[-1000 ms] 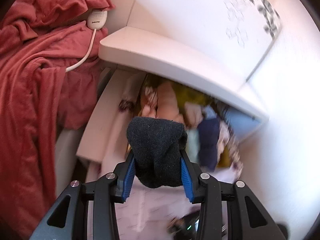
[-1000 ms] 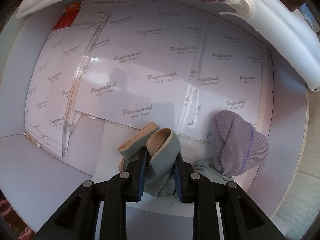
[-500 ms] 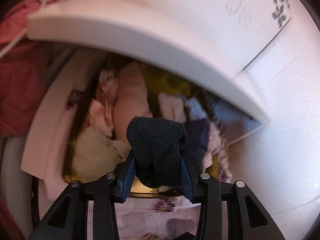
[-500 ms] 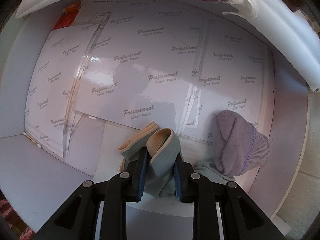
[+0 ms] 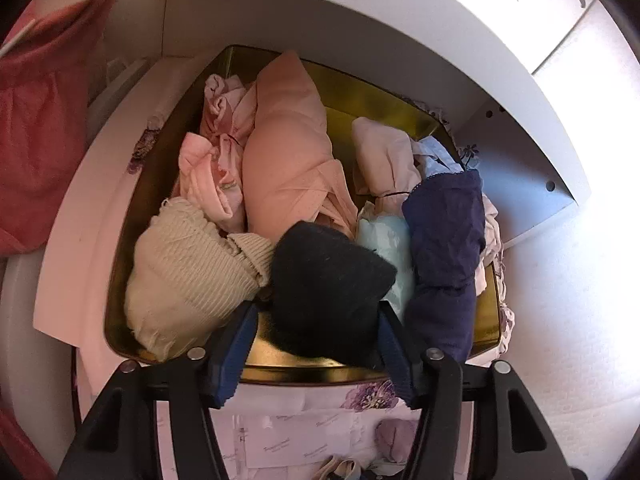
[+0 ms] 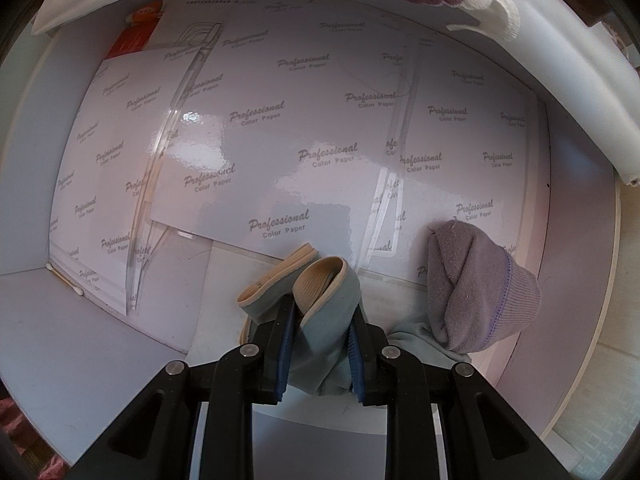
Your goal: Organize soft objects
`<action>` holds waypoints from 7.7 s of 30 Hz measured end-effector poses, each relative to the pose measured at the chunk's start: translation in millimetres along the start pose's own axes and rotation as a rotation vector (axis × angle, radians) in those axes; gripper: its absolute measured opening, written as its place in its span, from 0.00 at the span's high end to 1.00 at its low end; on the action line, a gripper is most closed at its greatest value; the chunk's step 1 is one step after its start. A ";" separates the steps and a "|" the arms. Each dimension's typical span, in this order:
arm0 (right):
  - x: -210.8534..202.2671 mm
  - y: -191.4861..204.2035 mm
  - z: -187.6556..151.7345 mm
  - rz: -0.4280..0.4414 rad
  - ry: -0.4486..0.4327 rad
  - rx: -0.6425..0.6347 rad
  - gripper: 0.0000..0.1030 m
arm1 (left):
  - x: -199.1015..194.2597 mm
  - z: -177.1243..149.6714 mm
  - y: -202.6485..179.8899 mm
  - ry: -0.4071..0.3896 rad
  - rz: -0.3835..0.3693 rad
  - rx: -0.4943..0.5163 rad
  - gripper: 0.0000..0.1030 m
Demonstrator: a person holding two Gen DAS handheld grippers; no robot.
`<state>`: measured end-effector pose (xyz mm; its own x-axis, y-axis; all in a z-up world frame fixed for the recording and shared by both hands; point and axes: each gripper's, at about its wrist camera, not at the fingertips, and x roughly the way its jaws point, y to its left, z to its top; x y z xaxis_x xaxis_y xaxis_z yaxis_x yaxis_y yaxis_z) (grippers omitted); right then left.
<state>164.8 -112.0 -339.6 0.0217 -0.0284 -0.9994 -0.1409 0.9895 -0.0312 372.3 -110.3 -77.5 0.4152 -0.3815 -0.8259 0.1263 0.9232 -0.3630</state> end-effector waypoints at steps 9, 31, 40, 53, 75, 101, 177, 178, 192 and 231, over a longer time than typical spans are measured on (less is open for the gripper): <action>0.1 0.0 -0.1 0.001 0.000 -0.001 0.76 | -36.3 -8.8 8.0 -0.063 0.025 -0.003 0.39; -0.8 -2.7 -1.2 0.005 -0.009 0.007 0.77 | -82.6 -104.8 45.7 -0.023 0.153 -0.080 0.39; -4.1 -8.4 -5.0 0.038 -0.028 0.017 0.78 | -55.4 -130.3 64.8 0.070 0.231 -0.079 0.39; -35.4 -48.1 -3.0 0.174 -0.077 0.139 0.83 | -13.1 -149.7 70.4 0.213 0.272 -0.047 0.39; -124.4 -106.5 -0.6 0.236 -0.173 0.243 0.86 | 16.1 -159.6 40.2 0.302 0.163 0.060 0.39; -183.3 -150.3 -4.3 0.286 -0.293 0.301 0.86 | 35.3 -173.7 11.2 0.339 0.111 0.137 0.42; -170.0 -183.5 5.4 0.260 -0.368 0.432 0.86 | 96.2 -185.8 -56.9 0.507 0.026 0.031 0.73; -167.4 -180.3 6.3 0.259 -0.358 0.422 0.86 | 90.4 -186.6 -50.8 0.510 0.034 0.034 0.73; -65.1 -118.8 9.1 0.164 0.021 0.229 0.86 | 51.1 -188.2 48.2 0.452 0.123 -0.208 0.49; -63.9 -93.5 5.6 0.060 -0.060 0.219 0.86 | 47.5 -186.8 52.0 0.403 0.328 0.128 0.52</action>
<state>182.2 -201.9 -272.8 0.0791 0.0329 -0.9963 0.0743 0.9965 0.0388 230.3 -89.1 -216.2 0.0752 -0.0365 -0.9965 0.1673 0.9856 -0.0235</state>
